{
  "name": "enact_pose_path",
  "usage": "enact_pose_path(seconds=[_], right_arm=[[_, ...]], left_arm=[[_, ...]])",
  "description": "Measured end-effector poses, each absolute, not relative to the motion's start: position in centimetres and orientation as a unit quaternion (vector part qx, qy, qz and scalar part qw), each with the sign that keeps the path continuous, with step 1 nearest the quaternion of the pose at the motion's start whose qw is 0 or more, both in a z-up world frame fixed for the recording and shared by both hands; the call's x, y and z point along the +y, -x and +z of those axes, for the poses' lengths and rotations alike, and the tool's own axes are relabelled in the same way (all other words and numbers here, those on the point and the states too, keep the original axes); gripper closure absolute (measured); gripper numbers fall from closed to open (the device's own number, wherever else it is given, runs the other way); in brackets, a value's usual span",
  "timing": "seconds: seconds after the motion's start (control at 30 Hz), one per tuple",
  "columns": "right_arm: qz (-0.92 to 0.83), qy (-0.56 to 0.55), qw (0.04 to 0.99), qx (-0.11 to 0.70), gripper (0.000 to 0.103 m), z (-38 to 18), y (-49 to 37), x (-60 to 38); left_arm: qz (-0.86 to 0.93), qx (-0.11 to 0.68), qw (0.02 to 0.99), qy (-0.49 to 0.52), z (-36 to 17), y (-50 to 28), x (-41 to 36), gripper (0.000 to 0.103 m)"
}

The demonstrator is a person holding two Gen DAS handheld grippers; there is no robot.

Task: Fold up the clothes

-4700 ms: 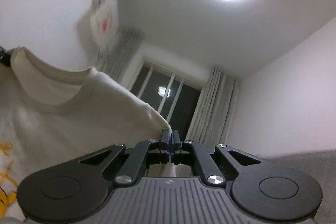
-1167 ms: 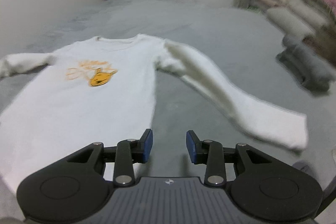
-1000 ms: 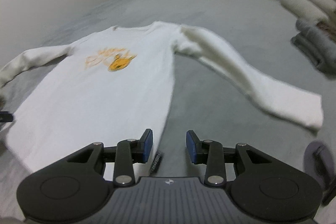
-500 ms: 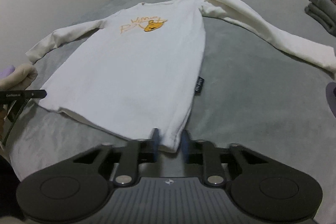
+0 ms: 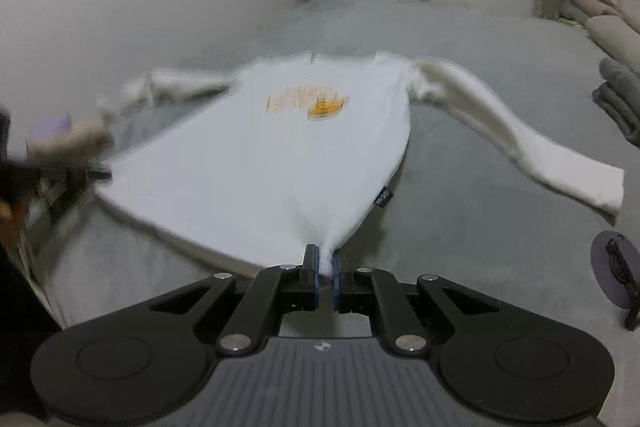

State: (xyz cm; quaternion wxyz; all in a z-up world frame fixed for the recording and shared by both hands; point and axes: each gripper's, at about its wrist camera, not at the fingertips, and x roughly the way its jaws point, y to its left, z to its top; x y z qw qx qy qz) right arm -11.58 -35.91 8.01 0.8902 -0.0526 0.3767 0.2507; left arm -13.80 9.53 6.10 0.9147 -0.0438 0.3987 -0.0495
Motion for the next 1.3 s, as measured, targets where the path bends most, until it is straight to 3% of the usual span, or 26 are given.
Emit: enact_pose_path(seconds=[0.07,0.13,0.23,0.7,0.8,1.0,1.3], right_arm=[[0.24,0.07,0.887,0.387,0.095,7.3,11.2,-35.3],[0.232,0.072,0.892,0.382,0.092,7.3,10.9,-35.4],[0.214,0.056,0.903,0.368,0.085,7.8,10.2,-35.9],[0.153,0.066,0.914,0.37,0.085,7.1,3.1,-34.6],[0.135,0.048,0.913,0.383,0.085,6.3,0.4,-35.0],[0.106,0.016,0.916,0.386,0.085,5.0,-4.3,-36.0],[0.053,0.094,0.94,0.323,0.082,5.5,-8.9,-37.2]], left_arm=[[-0.04,0.392,0.918,0.036,6.4,13.5,9.6,0.089],[-0.027,0.379,0.925,0.024,6.9,13.2,9.5,0.078],[-0.023,0.364,0.931,0.022,7.7,12.6,9.2,0.075],[-0.023,0.365,0.931,0.013,9.2,3.1,3.7,0.057],[-0.011,0.355,0.935,0.002,8.6,0.8,3.3,0.049],[0.017,0.383,0.924,-0.003,3.8,-2.8,5.0,0.049],[0.035,0.378,0.925,-0.009,2.0,-3.2,5.2,0.041]])
